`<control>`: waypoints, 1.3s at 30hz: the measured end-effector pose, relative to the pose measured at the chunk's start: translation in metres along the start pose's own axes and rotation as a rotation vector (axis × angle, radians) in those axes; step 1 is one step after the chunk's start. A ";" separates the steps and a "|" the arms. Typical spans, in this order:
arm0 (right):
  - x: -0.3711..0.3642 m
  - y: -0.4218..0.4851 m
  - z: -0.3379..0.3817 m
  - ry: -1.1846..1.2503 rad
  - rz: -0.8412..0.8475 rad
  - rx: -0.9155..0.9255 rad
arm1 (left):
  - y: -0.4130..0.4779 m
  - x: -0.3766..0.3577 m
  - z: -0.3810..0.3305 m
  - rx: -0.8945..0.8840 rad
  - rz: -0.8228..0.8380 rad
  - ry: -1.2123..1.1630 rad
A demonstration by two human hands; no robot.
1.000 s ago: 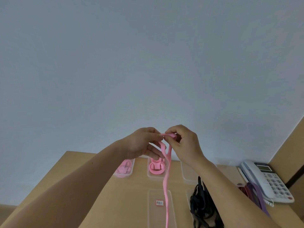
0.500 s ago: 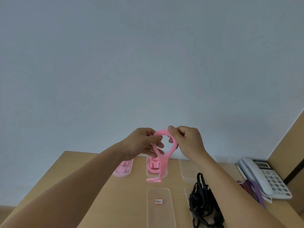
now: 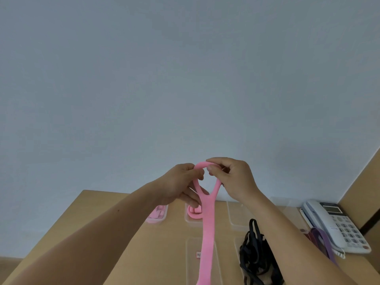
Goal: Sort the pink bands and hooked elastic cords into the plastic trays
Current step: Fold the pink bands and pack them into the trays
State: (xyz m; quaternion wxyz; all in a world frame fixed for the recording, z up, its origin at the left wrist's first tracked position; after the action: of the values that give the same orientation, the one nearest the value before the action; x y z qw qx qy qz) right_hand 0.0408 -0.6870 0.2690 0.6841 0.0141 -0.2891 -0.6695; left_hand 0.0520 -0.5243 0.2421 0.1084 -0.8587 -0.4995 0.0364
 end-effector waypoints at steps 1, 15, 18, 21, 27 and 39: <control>-0.001 0.000 -0.002 -0.028 -0.011 0.017 | 0.000 0.001 0.000 -0.001 -0.006 -0.024; -0.002 -0.014 -0.008 -0.008 0.013 0.054 | -0.009 0.007 -0.009 -0.062 -0.014 -0.223; 0.002 -0.012 -0.009 0.164 -0.007 -0.141 | -0.010 0.006 -0.012 -0.128 -0.017 -0.169; 0.005 -0.010 -0.007 0.179 0.057 -0.196 | -0.011 0.004 -0.011 -0.168 -0.007 -0.106; 0.007 -0.010 -0.006 0.076 0.026 -0.114 | -0.007 0.001 -0.009 -0.137 -0.072 -0.058; 0.002 -0.027 0.011 -0.372 -0.034 0.459 | -0.003 -0.004 0.001 0.159 0.038 -0.270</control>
State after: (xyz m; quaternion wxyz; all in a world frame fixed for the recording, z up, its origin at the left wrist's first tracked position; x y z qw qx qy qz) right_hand 0.0122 -0.6873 0.2677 0.5870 0.0503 -0.5531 -0.5890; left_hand 0.0472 -0.5265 0.2417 0.1073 -0.8441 -0.4886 0.1930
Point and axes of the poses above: each hand's wrist, its own y-axis towards the middle knuckle, its own x-axis out of the back of the hand, z = x × y, the point moved 4 cm from there along y, towards the middle knuckle, and after that the axes turned 1 degree about y, right-handed, at the moved point
